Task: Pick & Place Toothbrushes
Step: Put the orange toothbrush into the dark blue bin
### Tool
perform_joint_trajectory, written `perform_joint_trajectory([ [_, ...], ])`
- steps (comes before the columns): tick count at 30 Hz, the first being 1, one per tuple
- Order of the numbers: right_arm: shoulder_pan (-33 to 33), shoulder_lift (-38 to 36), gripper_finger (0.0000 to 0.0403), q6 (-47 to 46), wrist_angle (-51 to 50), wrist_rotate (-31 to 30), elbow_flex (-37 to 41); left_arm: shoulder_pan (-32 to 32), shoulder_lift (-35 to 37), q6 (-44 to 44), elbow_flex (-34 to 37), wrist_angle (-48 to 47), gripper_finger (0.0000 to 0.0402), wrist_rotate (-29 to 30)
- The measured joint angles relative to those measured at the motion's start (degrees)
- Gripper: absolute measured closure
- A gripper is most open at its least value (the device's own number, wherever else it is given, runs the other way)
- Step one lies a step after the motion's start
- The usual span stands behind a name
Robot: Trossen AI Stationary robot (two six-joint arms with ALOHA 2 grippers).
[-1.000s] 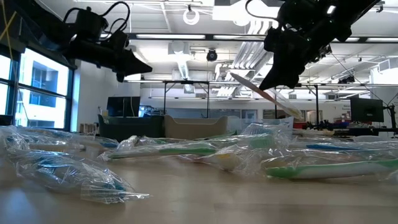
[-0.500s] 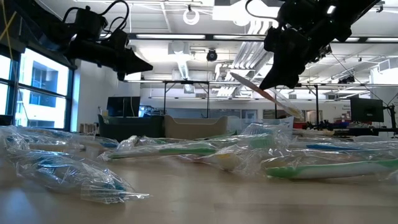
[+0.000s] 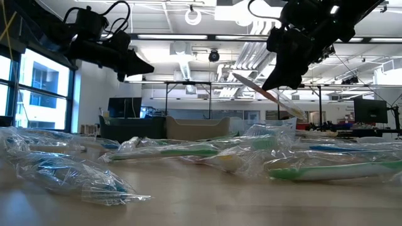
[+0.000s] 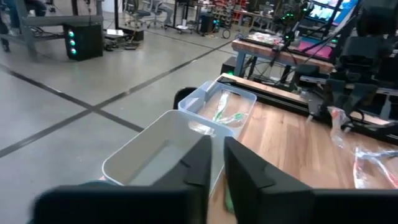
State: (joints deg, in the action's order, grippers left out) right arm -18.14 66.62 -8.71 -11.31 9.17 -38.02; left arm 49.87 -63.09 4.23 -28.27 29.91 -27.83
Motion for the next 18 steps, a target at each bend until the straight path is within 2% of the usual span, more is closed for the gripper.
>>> perform_joint_trajectory([
  [4,0.0,0.0,0.0401,0.0,0.0,0.0,0.0,0.0,0.0,0.0,0.0,0.0,0.0303,0.2],
  [8,0.0,0.0,0.0401,0.0,0.0,0.0,0.0,0.0,0.0,0.0,0.0,0.0,0.0276,0.2],
  [18,0.0,0.0,0.0401,0.2,3.5,0.9,0.0,0.0,0.0,0.7,0.0,1.1,0.0270,-1.7],
])
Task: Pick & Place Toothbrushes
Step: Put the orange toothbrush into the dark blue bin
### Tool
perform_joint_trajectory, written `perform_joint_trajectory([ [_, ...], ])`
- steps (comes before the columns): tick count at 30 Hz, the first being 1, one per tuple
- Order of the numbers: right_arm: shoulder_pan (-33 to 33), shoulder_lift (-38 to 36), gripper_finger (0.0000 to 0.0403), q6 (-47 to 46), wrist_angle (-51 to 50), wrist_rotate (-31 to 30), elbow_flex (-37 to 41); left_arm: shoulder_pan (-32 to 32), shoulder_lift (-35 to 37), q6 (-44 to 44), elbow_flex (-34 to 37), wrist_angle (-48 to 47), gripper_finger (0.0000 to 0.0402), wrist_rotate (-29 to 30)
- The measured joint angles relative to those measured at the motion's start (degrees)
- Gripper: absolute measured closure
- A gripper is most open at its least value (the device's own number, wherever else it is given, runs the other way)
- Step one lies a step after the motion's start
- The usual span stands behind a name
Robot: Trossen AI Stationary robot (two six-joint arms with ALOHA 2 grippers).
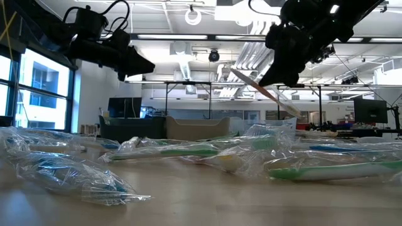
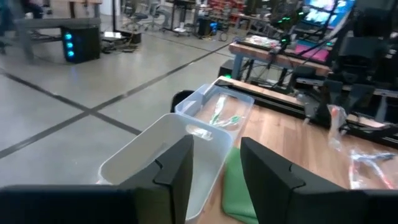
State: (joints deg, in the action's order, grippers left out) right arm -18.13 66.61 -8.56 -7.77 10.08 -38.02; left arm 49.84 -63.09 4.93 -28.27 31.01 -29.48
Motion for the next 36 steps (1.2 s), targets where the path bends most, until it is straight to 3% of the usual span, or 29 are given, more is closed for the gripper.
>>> perform_joint_trajectory([
  [7,0.0,0.0,0.0401,4.7,10.5,0.9,0.0,-0.7,0.0,2.9,0.0,4.5,0.0270,-3.4],
  [14,0.0,0.0,0.0401,7.9,18.8,0.4,0.0,-5.9,-0.1,1.2,0.0,7.5,0.0270,-3.4],
  [22,0.6,0.2,0.0401,10.3,28.9,-2.0,0.0,-14.2,-0.9,-0.2,0.0,14.9,0.0270,2.0],
  [28,2.3,2.2,0.0401,12.1,35.0,-2.7,0.0,-18.9,-5.1,-0.2,0.0,23.0,0.0270,2.0],
  [36,2.8,7.0,0.0401,11.8,40.8,-2.9,0.0,-23.1,-12.7,-0.2,-6.5,23.6,0.0270,2.2],
])
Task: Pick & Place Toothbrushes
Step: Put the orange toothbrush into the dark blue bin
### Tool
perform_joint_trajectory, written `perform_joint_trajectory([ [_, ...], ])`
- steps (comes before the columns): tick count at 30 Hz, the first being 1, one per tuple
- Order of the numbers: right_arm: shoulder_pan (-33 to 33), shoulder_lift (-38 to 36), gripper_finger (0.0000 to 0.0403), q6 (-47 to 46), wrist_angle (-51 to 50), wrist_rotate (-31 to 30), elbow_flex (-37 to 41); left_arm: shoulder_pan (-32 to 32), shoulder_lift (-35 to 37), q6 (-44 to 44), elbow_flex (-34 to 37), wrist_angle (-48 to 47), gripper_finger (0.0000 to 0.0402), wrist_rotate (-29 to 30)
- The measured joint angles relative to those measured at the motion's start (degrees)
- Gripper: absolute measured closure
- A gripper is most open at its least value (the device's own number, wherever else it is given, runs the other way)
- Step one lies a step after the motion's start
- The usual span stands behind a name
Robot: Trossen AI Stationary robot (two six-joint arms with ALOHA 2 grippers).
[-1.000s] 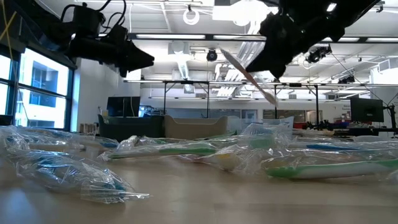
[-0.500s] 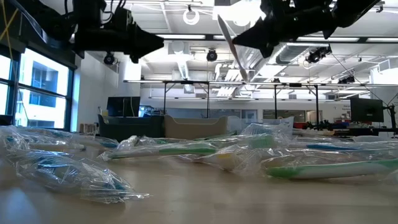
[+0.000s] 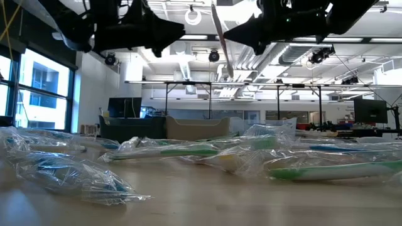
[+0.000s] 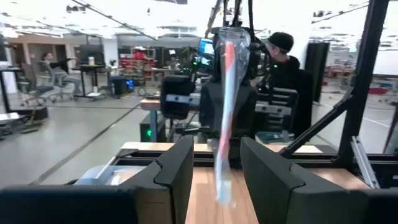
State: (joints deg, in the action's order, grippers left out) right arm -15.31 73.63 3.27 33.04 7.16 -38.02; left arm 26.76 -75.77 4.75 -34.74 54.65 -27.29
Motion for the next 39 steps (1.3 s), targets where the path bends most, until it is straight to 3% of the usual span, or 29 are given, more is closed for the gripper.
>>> perform_joint_trajectory([
  [9,0.1,0.8,0.0401,-0.3,0.7,-2.9,0.0,-0.2,-4.6,0.0,-5.0,-3.3,0.0270,-0.4],
  [39,0.1,0.8,0.0401,-0.1,0.6,-3.2,0.0,-0.2,-5.6,0.0,-5.0,-4.3,0.0270,-0.3],
])
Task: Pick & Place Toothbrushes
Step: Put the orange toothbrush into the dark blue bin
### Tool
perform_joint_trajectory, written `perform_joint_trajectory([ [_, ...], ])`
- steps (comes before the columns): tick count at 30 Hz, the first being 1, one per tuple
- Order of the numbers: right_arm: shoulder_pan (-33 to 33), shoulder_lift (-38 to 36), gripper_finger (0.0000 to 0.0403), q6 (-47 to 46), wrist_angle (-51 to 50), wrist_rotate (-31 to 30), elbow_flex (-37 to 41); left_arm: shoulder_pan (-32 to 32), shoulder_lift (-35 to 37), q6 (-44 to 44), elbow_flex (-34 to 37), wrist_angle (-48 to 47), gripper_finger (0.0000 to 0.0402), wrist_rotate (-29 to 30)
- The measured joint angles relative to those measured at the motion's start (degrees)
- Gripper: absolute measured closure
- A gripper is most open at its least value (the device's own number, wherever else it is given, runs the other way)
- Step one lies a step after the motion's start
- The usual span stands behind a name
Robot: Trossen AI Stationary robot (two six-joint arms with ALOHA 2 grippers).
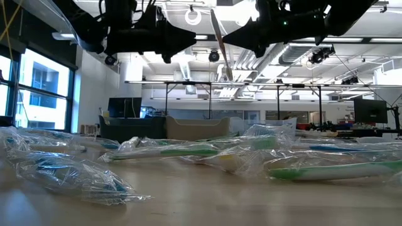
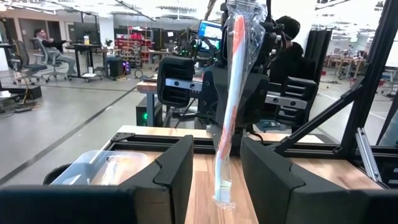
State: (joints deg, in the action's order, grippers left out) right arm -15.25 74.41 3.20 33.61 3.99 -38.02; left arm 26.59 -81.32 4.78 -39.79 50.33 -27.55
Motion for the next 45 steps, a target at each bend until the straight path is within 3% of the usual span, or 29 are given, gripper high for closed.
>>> perform_joint_trajectory([
  [21,0.0,0.0,0.0401,-0.3,-0.4,0.0,0.0,-0.7,0.0,1.6,0.0,0.0,0.0270,0.1],
  [26,0.0,0.0,0.0401,-0.3,-0.4,0.0,0.0,-2.9,-1.6,1.0,0.0,3.8,0.0270,0.7],
  [45,0.0,0.0,0.0401,-1.5,-4.9,-2.4,0.0,-4.6,-10.1,1.0,-9.7,3.0,0.0270,-0.4],
])
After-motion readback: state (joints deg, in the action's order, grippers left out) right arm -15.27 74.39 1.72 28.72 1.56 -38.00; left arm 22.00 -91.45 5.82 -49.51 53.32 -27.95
